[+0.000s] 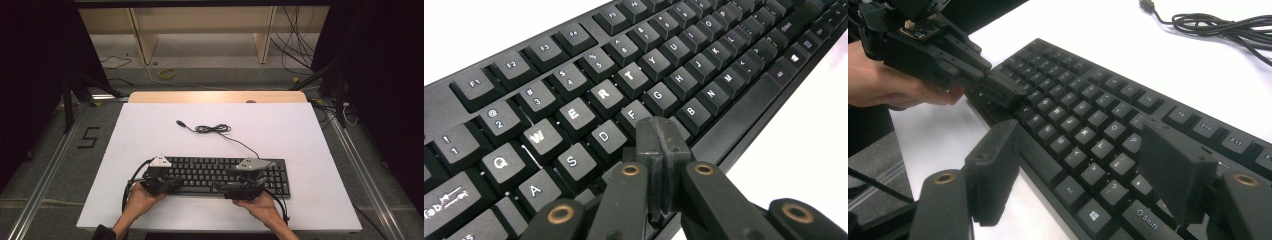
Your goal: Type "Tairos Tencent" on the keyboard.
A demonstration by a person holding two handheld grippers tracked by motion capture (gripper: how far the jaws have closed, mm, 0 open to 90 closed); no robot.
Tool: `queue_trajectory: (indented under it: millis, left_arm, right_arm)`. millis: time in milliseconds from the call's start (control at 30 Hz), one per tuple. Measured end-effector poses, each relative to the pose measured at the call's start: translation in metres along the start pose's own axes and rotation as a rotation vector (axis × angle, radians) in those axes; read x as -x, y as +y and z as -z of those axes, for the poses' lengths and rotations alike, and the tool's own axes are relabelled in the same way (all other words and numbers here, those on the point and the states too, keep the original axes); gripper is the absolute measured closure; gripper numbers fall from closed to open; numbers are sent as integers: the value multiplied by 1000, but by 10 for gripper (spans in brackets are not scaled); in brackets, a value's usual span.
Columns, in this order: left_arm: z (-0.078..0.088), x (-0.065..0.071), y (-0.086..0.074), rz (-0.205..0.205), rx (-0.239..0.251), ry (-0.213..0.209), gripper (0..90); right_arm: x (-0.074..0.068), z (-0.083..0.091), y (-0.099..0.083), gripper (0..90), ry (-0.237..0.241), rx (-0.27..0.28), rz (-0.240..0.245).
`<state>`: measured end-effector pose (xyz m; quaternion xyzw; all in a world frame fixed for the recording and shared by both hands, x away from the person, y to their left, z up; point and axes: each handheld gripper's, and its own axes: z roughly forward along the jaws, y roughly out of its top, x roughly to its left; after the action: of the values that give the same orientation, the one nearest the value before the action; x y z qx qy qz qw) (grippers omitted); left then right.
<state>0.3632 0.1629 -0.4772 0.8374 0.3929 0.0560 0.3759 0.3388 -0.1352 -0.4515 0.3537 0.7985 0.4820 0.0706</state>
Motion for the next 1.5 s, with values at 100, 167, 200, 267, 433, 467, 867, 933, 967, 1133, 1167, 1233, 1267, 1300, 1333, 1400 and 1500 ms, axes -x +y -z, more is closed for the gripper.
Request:
queue_trajectory:
  millis: [100, 167, 200, 267, 433, 467, 867, 933, 967, 1133, 1167, 1233, 1267, 1300, 1333, 1400, 1500]
  left_arm:
    - [0, -1, 0, 1, -1, -4, 895]
    - [0, -1, 0, 10, 2, -4, 895]
    - [0, -1, 0, 5, -2, -2, 894]
    - [1, 0, 0, 1, -1, 4, 894]
    - [5, -2, 2, 17, 27, -1, 892]
    - [6, -2, 2, 21, 32, -2, 887]
    - [17, -8, 6, 73, 105, -25, 720]
    - [19, -10, 7, 81, 116, -15, 646]
    - [20, -11, 8, 90, 126, -7, 593]
    - [26, -16, 10, 118, 164, 7, 463]
    - [27, -17, 10, 124, 173, 9, 450]
    - [28, -19, 11, 133, 181, 15, 429]
    - [29, -21, 11, 133, 184, 21, 422]
    - [29, -21, 12, 136, 187, 26, 412]
    - [29, -22, 12, 132, 187, 33, 407]
    - [28, -23, 13, 134, 185, 37, 405]
    - [25, -24, 15, 126, 181, 43, 423]
  right_arm:
    - [0, 0, 0, 336, -1, 0, -1]
    - [0, 0, 0, 336, -1, 0, 0]
    - [0, 0, 0, 336, -1, 0, 1]
    - [-1, 1, 0, 336, -1, 1, 0]
    - [0, 1, 0, 336, 1, 2, -1]
    - [0, 1, 0, 336, 1, 2, 0]
    - [-1, 0, 0, 334, 4, 0, -2]
    - [-1, 0, 0, 333, 6, 1, -1]
    - [-1, 0, 0, 332, 6, 1, 0]
    - [-1, 0, 0, 331, 7, 5, 0]
    - [-1, 0, 0, 330, 8, 5, -1]
    - [-1, 0, 0, 330, 9, 5, -1]
    - [-1, 0, 0, 330, 11, 5, -1]
    - [-2, 0, 0, 330, 11, 4, -2]
    - [-2, 0, 0, 330, 12, 4, -2]
    - [-2, -1, 0, 330, 12, 3, -1]
    - [-2, -1, 0, 329, 13, 3, -2]
